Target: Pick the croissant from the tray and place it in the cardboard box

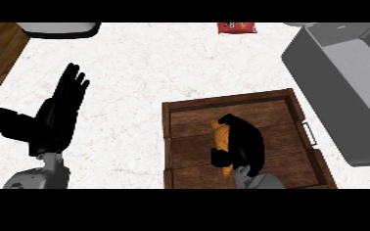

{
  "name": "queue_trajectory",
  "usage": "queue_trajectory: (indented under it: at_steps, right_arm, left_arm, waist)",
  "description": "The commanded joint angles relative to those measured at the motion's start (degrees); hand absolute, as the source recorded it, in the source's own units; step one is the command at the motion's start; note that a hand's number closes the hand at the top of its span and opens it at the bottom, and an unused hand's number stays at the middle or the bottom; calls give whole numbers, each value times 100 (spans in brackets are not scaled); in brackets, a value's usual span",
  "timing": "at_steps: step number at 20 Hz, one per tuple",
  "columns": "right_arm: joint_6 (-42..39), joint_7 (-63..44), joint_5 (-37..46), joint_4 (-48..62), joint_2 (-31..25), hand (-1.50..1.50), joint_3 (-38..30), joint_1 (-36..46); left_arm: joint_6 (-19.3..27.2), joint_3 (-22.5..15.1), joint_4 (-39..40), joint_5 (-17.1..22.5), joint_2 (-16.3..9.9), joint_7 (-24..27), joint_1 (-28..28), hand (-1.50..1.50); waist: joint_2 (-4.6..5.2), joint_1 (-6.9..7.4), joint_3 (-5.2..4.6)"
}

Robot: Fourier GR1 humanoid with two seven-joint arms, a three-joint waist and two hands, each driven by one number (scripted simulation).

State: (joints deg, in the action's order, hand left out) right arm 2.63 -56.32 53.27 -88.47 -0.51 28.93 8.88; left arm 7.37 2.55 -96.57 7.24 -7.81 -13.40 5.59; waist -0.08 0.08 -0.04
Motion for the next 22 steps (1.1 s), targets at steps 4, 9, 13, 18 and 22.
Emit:
queue_trajectory:
  at_steps: [4, 9, 13, 18, 22]
  right_arm:
    - [-119, 88, 528, -94, -25, 150, 22, 24]
    - [-965, 2109, -262, 436, -845, 150, 417, 764]
    - [-899, 2916, -47, 1078, -846, 150, 492, 1453]
    - [-761, 3123, 313, 114, -1061, 150, 515, 1249]
    - [-1142, 3460, 308, -370, -1389, 150, 256, 1502]
  left_arm:
    - [-361, 374, 301, 276, -89, 313, -33, 0]
    - [-18, -89, -69, -98, 89, -49, 86, 0]
    - [-275, 111, 229, 100, -40, 138, 75, 0]
    - [-123, 157, 14, 118, 33, -111, 55, 0]
    - [-82, 14, 147, -168, 178, 402, -222, 0]
  waist:
    - [5, -9, 3]
    - [27, 162, 14]
    - [28, 115, 5]
    - [-8, -4, 3]
    - [-7, -13, 2]
